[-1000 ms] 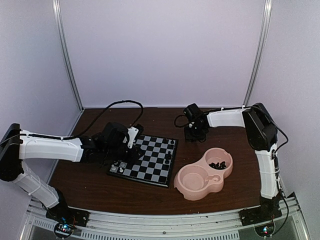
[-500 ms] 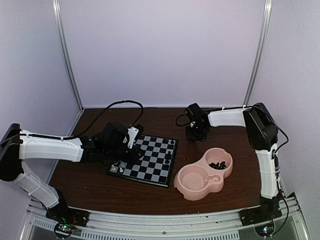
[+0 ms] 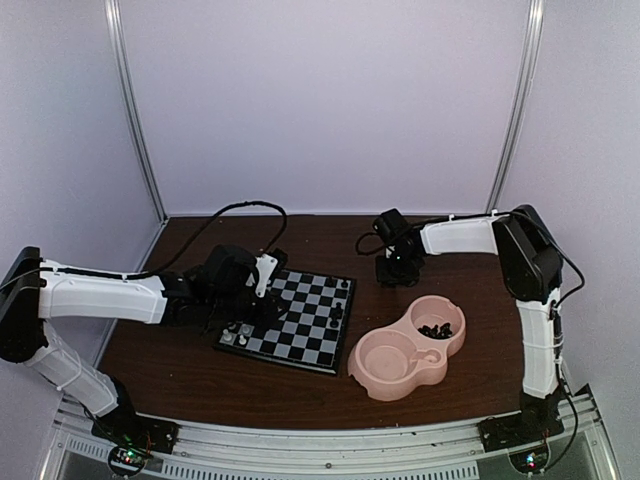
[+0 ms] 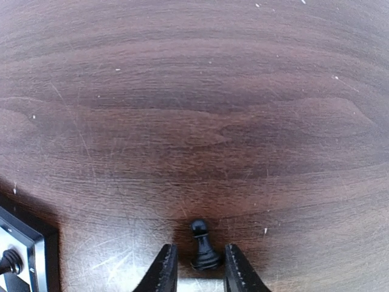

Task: Set up the chess pieces on the board
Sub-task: Pick up the pawn from the center of the board.

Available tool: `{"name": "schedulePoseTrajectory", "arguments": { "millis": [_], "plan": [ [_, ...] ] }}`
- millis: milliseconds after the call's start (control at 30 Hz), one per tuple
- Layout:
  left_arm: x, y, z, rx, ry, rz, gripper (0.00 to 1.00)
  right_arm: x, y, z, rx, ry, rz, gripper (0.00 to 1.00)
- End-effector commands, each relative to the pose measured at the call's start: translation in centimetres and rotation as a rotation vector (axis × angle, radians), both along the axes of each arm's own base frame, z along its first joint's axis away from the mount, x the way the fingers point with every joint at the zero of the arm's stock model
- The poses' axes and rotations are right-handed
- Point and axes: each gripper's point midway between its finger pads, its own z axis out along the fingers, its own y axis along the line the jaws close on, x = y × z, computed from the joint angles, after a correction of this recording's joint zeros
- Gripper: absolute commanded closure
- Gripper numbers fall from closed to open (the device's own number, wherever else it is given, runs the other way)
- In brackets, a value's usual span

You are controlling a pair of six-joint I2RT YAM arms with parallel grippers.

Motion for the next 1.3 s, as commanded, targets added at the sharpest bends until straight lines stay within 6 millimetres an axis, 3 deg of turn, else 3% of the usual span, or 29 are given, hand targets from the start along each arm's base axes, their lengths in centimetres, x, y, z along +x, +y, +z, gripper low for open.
{"name": "schedulePoseTrajectory", "arguments": {
  "millis": [0,133,300,1267],
  "plan": [
    [0.4,-0.6,0.7,-0.026,-0.007,-0.007,0.73,-0.5,-0.2,1.0,0.001,-0.002,-0.007,0.75],
    [0.4,-0.6,0.7,-0.027,-0.008,-0.006,0.73,-0.3,-0.2,1.1,-0.002,-0.005,-0.007,0.77],
    [0.4,-0.7,0.8,-0.03,-0.006,-0.009,0.73,-0.1,-0.3,1.0,-0.021,-0.009,0.001,0.66],
    [0.7,-0.2,0.6,-0.025,0.001,0.021,0.73,1.0,-0.6,-0.3,-0.062,0.008,0.017,0.79]
  ]
}}
